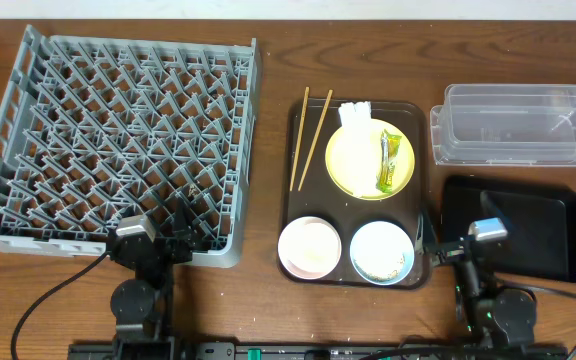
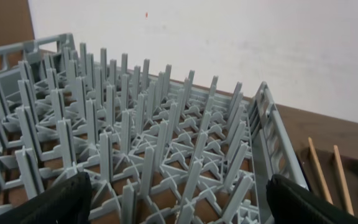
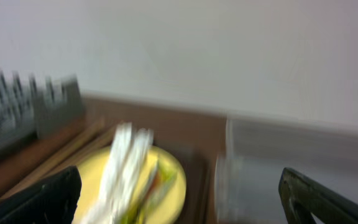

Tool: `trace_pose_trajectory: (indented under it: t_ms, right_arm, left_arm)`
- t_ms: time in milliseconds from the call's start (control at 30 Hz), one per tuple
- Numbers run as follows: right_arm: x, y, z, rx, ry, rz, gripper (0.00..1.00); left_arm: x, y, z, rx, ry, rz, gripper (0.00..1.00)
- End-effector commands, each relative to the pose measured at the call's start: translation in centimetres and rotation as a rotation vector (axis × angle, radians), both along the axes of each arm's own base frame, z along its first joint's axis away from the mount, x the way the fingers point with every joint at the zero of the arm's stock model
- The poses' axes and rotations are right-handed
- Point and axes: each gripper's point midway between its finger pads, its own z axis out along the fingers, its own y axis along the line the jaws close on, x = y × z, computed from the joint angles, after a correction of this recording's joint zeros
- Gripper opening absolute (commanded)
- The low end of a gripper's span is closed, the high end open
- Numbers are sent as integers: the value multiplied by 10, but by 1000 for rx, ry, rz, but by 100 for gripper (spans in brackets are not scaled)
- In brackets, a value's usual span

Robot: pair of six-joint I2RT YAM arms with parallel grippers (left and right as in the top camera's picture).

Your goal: Sort waste into correct bins and load items into the dishwasher

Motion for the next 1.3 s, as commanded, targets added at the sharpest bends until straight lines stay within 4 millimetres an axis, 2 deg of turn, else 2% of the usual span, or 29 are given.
trace_pose_trajectory:
  t_ms: [0,167,267,367,467,600,733,900,1000,1100,1167,1267]
  right_arm:
    - [-4,-2,29,-46,-89,-9,99]
    - [-8,-3,72,-54,-111,-17,99]
    - [0,-2,92,-65,-43,-14,99]
    - [17,5,111,-82,64,17,99]
    - [38,23,129,-96,178,102,99]
    - [67,46,137,-104,392,214,99]
    - [90,61,123,-196,614,264,99]
    - [116,96,92,-267,779,380,99]
    - [113,136,75,-187,838,576,99]
    - [110,160,59,-127,890,712,99]
    - [120,162,43,-91,940,688,99]
    - [145,144,-1,-24,1091,449,99]
  left_arm:
    - [2,-6,16,-7,-76,-39,91]
    - [-4,-9,81,0,-244,-55,91]
    - [-5,-9,108,0,-246,-55,91]
    - [3,-11,127,-3,-164,-68,91]
    - [18,-18,140,-15,-3,-110,91]
    - [37,-38,154,-51,205,-222,91]
    - [50,-47,161,-93,409,-268,91]
    - [62,-47,148,-121,592,-262,91]
    - [66,-53,140,-142,626,-297,92]
    - [65,-66,139,-175,636,-366,91]
    - [63,-72,141,-190,632,-404,91]
    - [62,-76,141,-200,632,-426,92]
